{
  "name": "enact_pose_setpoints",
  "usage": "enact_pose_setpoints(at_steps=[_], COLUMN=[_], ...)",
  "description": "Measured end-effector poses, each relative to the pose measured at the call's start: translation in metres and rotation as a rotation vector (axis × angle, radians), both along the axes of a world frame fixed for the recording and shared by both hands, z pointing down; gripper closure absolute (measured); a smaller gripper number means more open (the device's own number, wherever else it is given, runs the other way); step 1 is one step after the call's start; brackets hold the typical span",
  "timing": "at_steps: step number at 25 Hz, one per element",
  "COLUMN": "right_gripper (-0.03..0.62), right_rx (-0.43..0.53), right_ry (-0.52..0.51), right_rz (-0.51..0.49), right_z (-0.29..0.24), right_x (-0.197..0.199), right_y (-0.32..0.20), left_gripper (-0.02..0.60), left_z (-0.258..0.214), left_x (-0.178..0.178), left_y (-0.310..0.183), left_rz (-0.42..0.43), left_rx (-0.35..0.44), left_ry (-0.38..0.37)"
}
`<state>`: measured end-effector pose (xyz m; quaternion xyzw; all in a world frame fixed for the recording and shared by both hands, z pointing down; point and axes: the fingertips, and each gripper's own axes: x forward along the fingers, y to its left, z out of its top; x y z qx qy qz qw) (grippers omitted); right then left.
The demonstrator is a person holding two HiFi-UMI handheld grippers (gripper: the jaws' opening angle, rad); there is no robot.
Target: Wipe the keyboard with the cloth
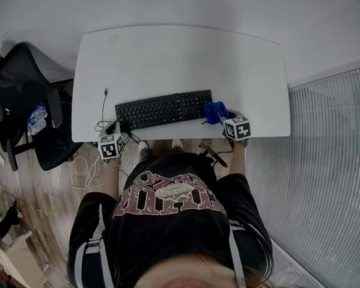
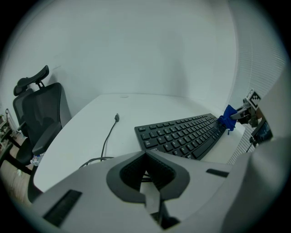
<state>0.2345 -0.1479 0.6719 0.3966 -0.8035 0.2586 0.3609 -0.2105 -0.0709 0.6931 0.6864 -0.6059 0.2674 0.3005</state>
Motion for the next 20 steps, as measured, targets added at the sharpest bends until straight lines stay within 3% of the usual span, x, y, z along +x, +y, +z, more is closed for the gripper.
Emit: enact_pose_setpoints(at_steps=[7,11,16,20], right_gripper=[0.539,0.539,0.539,0.539], right_rx=[0.017,0.037,0.096,0.140], right_ry=[0.025,-0.012,-0.061,-0.124], right_rz=[0.024,0.038,0.005,-0.019], right_z=[-0.001,-0.017,-0.046,-0.064], right_x=[0.002,-0.003,-0.027,-0.055], right_y=[-0.003,-0.004,-0.007,-0.009], left_gripper=[0.546,0.546,0.546,0.546], left_z=[0.000,-0.001,-0.006,-0.022], left_x=[0.000,0.000,0.004,0.018], left_y=[0.001,0.000,0.000,-0.007], left_rz=[-0.004,0.001,0.021,0.041], left_rx=[0.004,0.011,0.012,0.066], left_ry=[0.004,0.002,-0.020,-0.020])
